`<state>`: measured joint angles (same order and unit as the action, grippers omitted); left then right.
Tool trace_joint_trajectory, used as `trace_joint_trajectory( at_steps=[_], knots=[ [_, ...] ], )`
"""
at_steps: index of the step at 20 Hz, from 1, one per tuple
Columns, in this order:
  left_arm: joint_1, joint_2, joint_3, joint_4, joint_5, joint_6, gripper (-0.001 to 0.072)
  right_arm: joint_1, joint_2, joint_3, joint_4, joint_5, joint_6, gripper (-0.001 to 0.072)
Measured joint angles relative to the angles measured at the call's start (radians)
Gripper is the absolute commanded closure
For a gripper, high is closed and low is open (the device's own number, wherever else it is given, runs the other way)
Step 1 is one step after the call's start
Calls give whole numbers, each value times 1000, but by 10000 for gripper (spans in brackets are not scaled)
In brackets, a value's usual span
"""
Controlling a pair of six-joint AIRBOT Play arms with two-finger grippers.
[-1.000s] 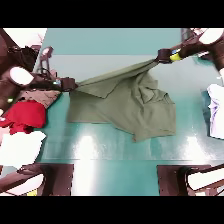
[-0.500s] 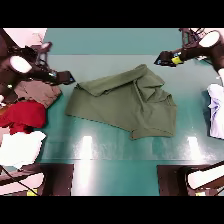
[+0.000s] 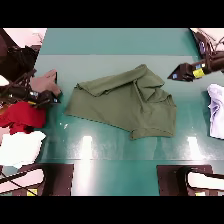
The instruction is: Fold the shirts.
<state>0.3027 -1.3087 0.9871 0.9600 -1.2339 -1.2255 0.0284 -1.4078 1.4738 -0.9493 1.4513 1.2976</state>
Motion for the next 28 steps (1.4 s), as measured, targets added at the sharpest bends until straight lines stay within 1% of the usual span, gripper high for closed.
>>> trace_joint_trajectory(
  at_steps=[2, 6, 11, 12, 13, 14, 15, 18, 20, 21, 22, 23, 25, 28],
  knots=[
    [18, -14, -53, -27, 17, 40, 105, 0, 58, -88, 13, -11, -4, 425],
    [31, -72, -96, -82, 49, 92, 105, 0, 148, -226, 15, -35, -7, 425],
    [-39, -119, -106, -141, 87, 129, 107, 0, 222, -315, 14, -44, -8, 425],
    [-52, -124, -107, -144, 95, 130, 227, 0, 232, -322, 14, -44, -8, 425],
    [-62, -130, -107, -141, 108, 131, 469, -5, 244, -327, 14, -45, -8, 425],
    [-68, -136, -107, -129, 114, 132, 635, -12, 255, -330, 13, -45, -8, 425],
    [-73, -137, -102, -117, 111, 132, 681, -24, 267, -333, 10, -45, -7, 425],
    [-82, -138, -71, -128, 75, 132, 684, -88, 295, -338, 3, -29, 10, 425],
    [-84, -133, -33, -130, 44, 132, 683, -141, 308, -342, -39, 8, 37, 423],
    [-84, -123, -12, -133, 33, 130, 683, -167, 315, -353, -84, 27, 59, 399],
    [-85, -109, 7, -134, 24, 129, 683, -193, 323, -374, -126, 40, 80, 322],
    [-85, -95, 23, -136, 17, 129, 683, -221, 332, -408, -161, 51, 94, 296],
    [-85, -64, 44, -136, 7, 128, 683, -279, 349, -505, -205, 56, 116, 296],
    [-87, -37, 59, -140, -3, 127, 682, -361, 348, -686, -185, 35, 116, 305]
  ],
)
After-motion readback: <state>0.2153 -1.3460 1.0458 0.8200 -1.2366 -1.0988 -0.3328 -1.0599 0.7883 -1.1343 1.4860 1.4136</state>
